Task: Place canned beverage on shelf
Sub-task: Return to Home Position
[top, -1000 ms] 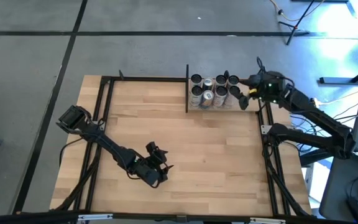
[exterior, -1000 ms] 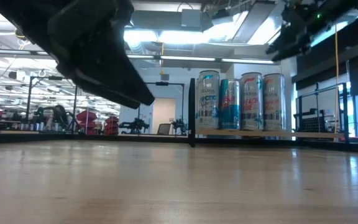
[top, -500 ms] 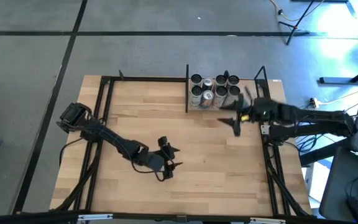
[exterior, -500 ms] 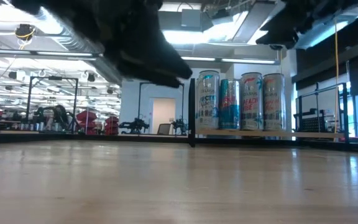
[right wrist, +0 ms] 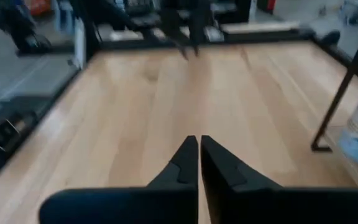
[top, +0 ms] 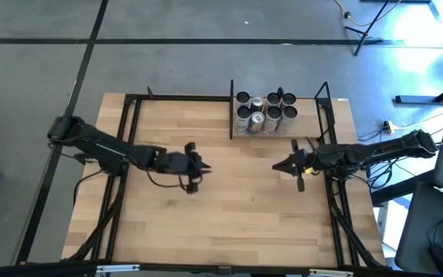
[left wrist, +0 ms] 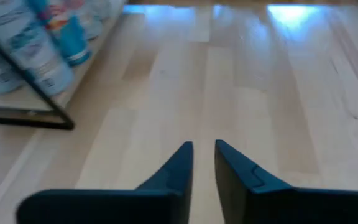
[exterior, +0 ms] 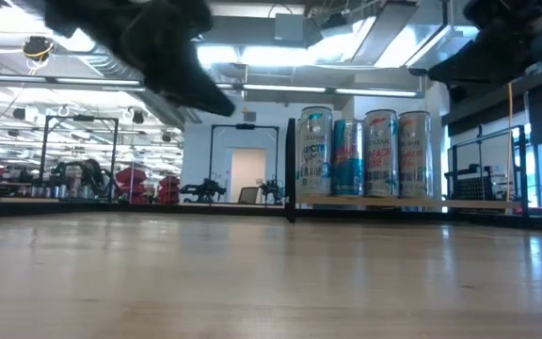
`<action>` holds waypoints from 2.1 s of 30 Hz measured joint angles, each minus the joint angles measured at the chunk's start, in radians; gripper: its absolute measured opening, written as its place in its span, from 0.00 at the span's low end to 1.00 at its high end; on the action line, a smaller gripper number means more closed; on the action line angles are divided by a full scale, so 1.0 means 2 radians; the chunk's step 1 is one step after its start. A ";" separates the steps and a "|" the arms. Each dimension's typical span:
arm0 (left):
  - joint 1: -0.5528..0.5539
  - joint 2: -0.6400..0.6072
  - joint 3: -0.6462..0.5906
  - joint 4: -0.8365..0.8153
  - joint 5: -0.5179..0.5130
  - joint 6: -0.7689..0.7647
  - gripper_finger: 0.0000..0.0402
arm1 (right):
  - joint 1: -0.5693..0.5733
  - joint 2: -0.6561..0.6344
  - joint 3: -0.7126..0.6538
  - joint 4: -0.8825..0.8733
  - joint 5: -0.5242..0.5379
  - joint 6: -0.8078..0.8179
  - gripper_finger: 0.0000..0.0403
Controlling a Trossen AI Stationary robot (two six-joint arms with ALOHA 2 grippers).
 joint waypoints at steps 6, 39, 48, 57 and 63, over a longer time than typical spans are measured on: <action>0.024 -0.111 -0.113 0.078 0.013 0.001 0.01 | 0.000 -0.077 -0.060 0.040 -0.004 0.000 0.05; 0.094 -0.673 -0.320 -0.061 0.053 -0.004 0.00 | 0.000 -0.244 -0.168 0.062 0.001 0.009 0.05; 0.094 -0.692 -0.337 -0.077 0.014 -0.027 0.00 | 0.000 -0.244 -0.168 0.051 0.006 0.021 0.05; 0.093 -0.689 -0.350 -0.042 0.067 0.011 0.00 | 0.000 -0.244 -0.168 0.032 0.006 0.021 0.05; 0.093 -0.689 -0.350 -0.042 0.067 0.011 0.00 | 0.000 -0.243 -0.168 0.029 0.005 0.021 0.05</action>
